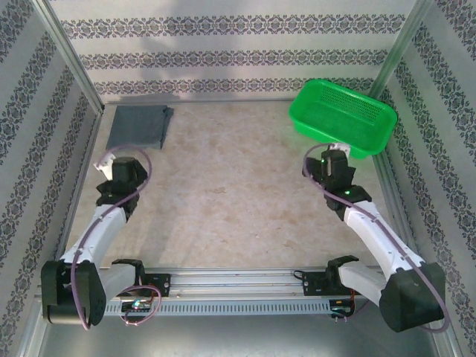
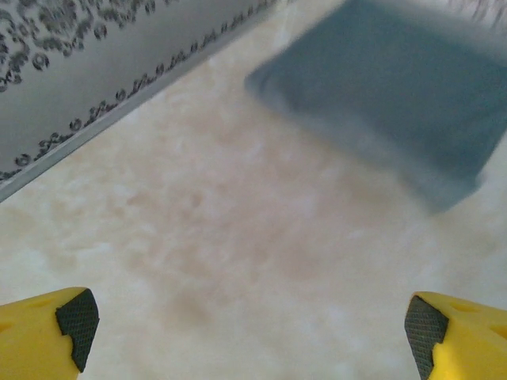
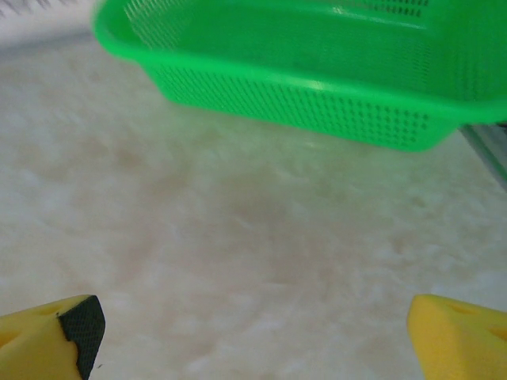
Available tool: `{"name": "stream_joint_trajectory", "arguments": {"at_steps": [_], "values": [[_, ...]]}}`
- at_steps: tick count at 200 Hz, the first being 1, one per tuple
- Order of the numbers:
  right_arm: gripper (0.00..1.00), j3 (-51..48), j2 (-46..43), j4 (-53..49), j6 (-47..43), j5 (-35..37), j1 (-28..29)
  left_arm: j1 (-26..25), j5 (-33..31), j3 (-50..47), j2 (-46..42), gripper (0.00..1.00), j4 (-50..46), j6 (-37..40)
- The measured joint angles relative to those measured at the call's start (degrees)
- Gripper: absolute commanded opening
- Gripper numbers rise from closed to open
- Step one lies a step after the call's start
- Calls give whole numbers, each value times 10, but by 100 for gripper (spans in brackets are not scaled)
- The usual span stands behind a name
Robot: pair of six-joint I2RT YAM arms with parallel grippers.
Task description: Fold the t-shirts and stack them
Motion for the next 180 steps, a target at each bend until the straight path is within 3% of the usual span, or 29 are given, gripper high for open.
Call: {"name": "stream_joint_trajectory", "arguments": {"at_steps": [21, 45, 74, 101, 127, 149, 180], "values": [[98, -37, 45, 67, -52, 23, -5, 0, 19, -50, 49, 100, 79, 82], [98, -69, 97, 167, -97, 27, -13, 4, 48, -59, 127, 100, 183, 114], [98, -88, 170, 290, -127, -8, -46, 17, 92, -63, 203, 100, 316, 141], [98, -89, 212, 375, -148, -48, -77, 27, 134, -84, 216, 100, 406, 161], [98, -132, 225, 484, -149, -97, -106, 11, 173, -175, 267, 100, 626, 196], [98, -170, 252, 560, -148, -108, -114, 4, 178, -189, 287, 100, 622, 205], [98, -174, 256, 592, -149, -118, -114, 4, 190, -120, 285, 100, 616, 219]]}}
